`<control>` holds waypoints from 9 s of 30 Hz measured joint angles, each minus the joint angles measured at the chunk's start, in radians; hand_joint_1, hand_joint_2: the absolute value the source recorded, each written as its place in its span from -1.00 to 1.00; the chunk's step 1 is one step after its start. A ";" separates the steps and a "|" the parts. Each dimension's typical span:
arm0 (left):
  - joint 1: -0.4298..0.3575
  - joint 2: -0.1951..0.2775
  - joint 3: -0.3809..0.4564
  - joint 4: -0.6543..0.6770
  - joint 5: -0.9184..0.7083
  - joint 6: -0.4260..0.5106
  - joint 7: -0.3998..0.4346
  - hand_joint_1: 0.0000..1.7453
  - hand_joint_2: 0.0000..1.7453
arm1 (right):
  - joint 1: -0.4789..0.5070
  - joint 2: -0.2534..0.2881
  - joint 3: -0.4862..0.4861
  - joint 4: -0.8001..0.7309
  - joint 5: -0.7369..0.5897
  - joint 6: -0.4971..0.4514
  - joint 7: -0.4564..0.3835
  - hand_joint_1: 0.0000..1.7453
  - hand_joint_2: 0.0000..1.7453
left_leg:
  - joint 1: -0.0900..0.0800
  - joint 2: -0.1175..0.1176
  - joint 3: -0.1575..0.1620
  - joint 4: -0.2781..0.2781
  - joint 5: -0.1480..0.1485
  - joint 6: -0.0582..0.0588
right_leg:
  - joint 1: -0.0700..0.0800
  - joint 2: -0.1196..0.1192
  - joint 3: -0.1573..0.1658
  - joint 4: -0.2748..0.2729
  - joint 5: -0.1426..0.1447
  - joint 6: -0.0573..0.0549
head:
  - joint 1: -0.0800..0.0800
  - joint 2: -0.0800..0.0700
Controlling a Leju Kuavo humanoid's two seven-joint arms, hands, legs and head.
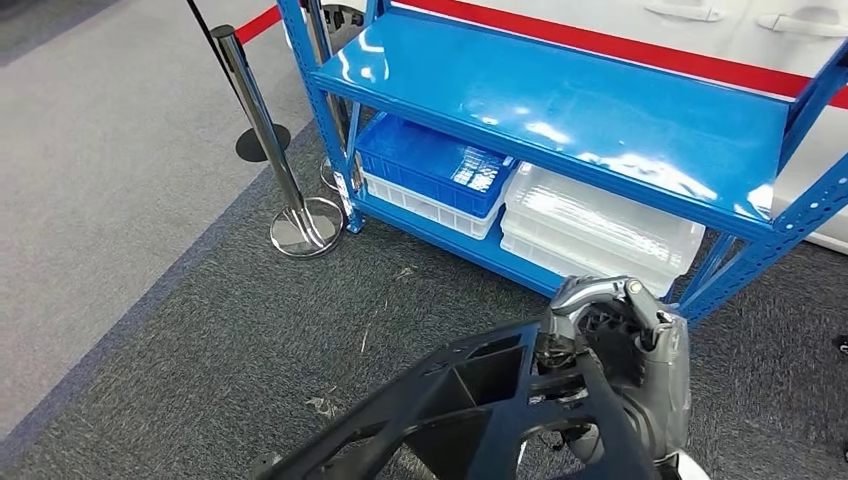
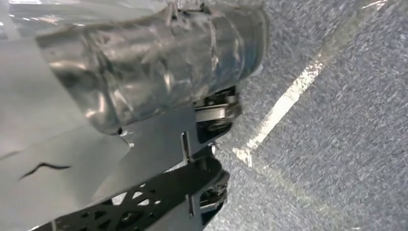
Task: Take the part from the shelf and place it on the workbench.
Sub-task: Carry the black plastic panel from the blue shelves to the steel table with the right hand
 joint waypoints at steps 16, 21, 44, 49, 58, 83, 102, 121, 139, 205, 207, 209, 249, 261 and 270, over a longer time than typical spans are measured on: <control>-0.003 -0.002 0.000 0.000 -0.010 -0.005 -0.003 -1.00 -1.00 | 0.001 -0.001 0.000 -0.003 -0.027 0.000 -0.010 0.94 1.00 | -0.021 -0.025 0.168 -0.317 0.131 0.059 | 0.009 0.029 -0.088 0.208 -0.082 0.023 | -0.019 0.000; -0.004 -0.002 -0.001 0.000 -0.014 -0.006 -0.004 -1.00 -1.00 | -0.001 -0.003 0.000 -0.002 -0.031 0.000 -0.012 0.94 1.00 | -0.015 -0.080 0.138 -0.261 0.107 0.035 | -0.001 0.090 -0.001 0.003 0.004 0.024 | -0.020 0.000; -0.007 0.001 -0.001 0.000 -0.022 -0.008 -0.006 -1.00 -1.00 | 0.007 -0.006 0.000 -0.005 -0.029 -0.002 -0.011 0.94 1.00 | -0.019 0.006 0.171 -0.337 0.146 0.066 | 0.008 0.023 -0.049 0.158 -0.099 0.019 | -0.033 0.000; -0.003 -0.001 -0.001 0.000 -0.023 -0.010 -0.004 -1.00 -1.00 | 0.010 -0.008 0.000 -0.005 -0.029 -0.003 -0.010 0.94 1.00 | -0.012 -0.059 0.164 -0.298 0.122 0.051 | -0.002 0.057 -0.038 0.070 0.002 0.035 | -0.032 0.000; 0.000 0.002 -0.002 0.000 -0.023 -0.010 -0.003 -1.00 -1.00 | 0.012 -0.009 0.000 -0.008 -0.031 -0.003 -0.009 0.94 1.00 | -0.006 -0.018 0.063 -0.128 0.038 0.006 | -0.010 0.036 0.004 -0.012 0.013 0.001 | -0.045 0.000; -0.004 0.001 -0.004 0.000 -0.031 -0.013 -0.001 -1.00 -1.00 | 0.011 -0.013 0.000 -0.008 -0.097 -0.004 -0.017 0.94 1.00 | -0.010 -0.101 0.133 -0.254 0.096 0.034 | -0.006 0.115 -0.020 -0.001 0.019 0.030 | -0.044 0.000; 0.002 0.003 -0.004 0.000 -0.025 -0.004 -0.013 -1.00 -1.00 | -0.002 -0.018 0.000 -0.011 -0.230 0.018 -0.075 0.94 1.00 | -0.021 0.042 0.116 -0.291 0.142 0.037 | 0.001 -0.062 0.068 -0.055 -0.015 0.032 | -0.051 0.000; 0.000 -0.001 -0.005 0.000 -0.024 0.005 -0.012 -1.00 -1.00 | -0.002 -0.031 0.000 -0.017 -0.420 0.085 -0.176 0.94 1.00 | -0.002 -0.020 0.070 -0.150 0.051 0.003 | -0.008 0.044 0.008 -0.022 0.014 0.002 | -0.095 0.000; -0.002 -0.014 -0.005 -0.001 -0.018 0.009 -0.008 -1.00 -1.00 | -0.002 -0.032 0.000 -0.006 -0.405 0.099 -0.175 0.94 1.00 | -0.009 -0.023 0.161 -0.335 0.149 0.061 | 0.011 0.021 -0.065 0.183 -0.105 0.032 | -0.091 0.000; -0.004 -0.001 -0.006 -0.002 0.001 -0.014 -0.009 -1.00 -1.00 | 0.019 -0.031 0.000 0.021 -0.585 0.045 -0.267 0.94 1.00 | -0.013 -0.076 0.143 -0.286 0.119 0.059 | 0.009 0.066 -0.024 0.023 0.018 0.035 | 0.017 0.000; -0.005 -0.001 -0.006 -0.002 0.001 -0.011 -0.012 -1.00 -1.00 | 0.019 -0.031 0.000 0.022 -0.586 0.045 -0.267 0.94 1.00 | -0.013 -0.094 0.136 -0.279 0.115 0.049 | 0.007 0.092 -0.002 -0.032 0.030 0.029 | 0.023 0.000; -0.004 -0.001 -0.006 -0.002 0.001 -0.010 -0.015 -1.00 -1.00 | 0.018 -0.031 0.000 0.023 -0.586 0.045 -0.267 0.94 1.00 | -0.011 -0.107 0.130 -0.280 0.116 0.038 | 0.009 0.081 0.002 -0.037 0.031 0.019 | 0.025 0.000; -0.004 -0.008 -0.006 -0.002 0.023 -0.092 0.003 -1.00 -1.00 | 0.017 -0.023 0.000 0.051 -0.657 0.067 -0.337 0.94 1.00 | 0.003 0.002 0.028 -0.087 0.062 0.002 | 0.013 0.025 0.040 -0.066 0.025 -0.006 | 0.052 0.000; -0.005 -0.007 -0.006 -0.002 0.026 -0.099 0.001 -1.00 -1.00 | 0.016 -0.022 0.000 0.056 -0.658 0.076 -0.338 0.94 1.00 | -0.009 0.003 0.146 -0.311 0.126 0.063 | 0.015 0.028 -0.076 0.177 -0.102 0.038 | 0.074 0.000; -0.007 -0.008 -0.006 -0.002 0.029 -0.100 0.003 -1.00 -1.00 | 0.015 -0.022 0.000 0.067 -0.662 0.080 -0.340 0.94 1.00 | -0.019 -0.006 0.159 -0.295 0.099 0.045 | 0.026 0.031 0.008 -0.057 0.039 0.011 | 0.084 0.000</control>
